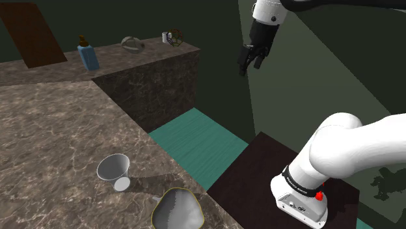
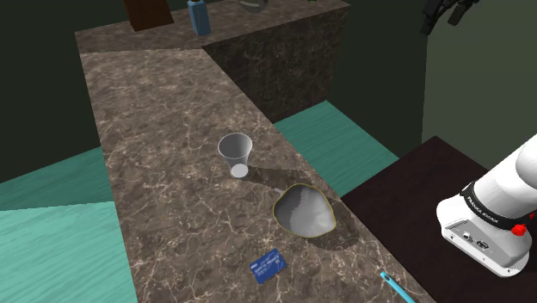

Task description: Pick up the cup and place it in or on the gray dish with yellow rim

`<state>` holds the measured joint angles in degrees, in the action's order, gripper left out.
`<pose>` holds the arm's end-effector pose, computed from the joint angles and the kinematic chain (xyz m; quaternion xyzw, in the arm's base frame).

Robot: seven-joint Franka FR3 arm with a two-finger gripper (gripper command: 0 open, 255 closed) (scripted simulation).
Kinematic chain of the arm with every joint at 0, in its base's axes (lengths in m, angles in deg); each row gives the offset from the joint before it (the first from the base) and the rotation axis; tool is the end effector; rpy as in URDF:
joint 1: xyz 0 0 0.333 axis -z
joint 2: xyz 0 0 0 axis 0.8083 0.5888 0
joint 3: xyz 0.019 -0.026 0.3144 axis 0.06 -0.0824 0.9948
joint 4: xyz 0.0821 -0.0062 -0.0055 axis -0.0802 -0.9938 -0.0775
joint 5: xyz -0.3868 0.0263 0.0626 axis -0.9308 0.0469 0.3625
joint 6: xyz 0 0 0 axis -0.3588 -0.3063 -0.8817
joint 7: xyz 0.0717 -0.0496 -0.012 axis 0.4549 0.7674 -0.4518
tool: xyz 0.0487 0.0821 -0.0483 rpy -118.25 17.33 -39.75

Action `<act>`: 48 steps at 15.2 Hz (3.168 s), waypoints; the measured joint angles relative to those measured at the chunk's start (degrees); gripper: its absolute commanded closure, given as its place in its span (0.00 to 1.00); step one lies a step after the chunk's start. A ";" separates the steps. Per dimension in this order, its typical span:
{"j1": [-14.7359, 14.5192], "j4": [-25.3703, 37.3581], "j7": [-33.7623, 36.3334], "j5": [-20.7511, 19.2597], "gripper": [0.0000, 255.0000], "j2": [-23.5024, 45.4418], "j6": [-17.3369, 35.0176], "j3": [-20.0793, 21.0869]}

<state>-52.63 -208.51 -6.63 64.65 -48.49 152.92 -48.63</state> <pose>0.3283 -0.0043 0.5788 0.9987 -0.0404 0.0266 0.0188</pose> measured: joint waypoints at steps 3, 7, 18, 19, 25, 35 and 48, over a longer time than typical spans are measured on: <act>-0.49 -0.94 0.50 0.80 0.00 1.04 1.82 0.49; -2.35 -2.77 2.66 3.65 0.00 4.97 7.21 2.69; -7.38 -2.06 7.26 10.60 0.00 21.34 22.80 8.81; -7.84 -1.59 7.67 11.14 0.00 22.76 23.83 9.36; -10.19 2.09 9.59 13.48 0.00 32.57 30.42 12.34; -14.17 13.77 13.40 13.76 0.00 51.63 38.91 16.41; -19.88 27.38 17.34 11.09 0.00 70.02 44.97 17.66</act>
<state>-72.51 -181.13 10.71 75.74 21.53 197.89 -30.97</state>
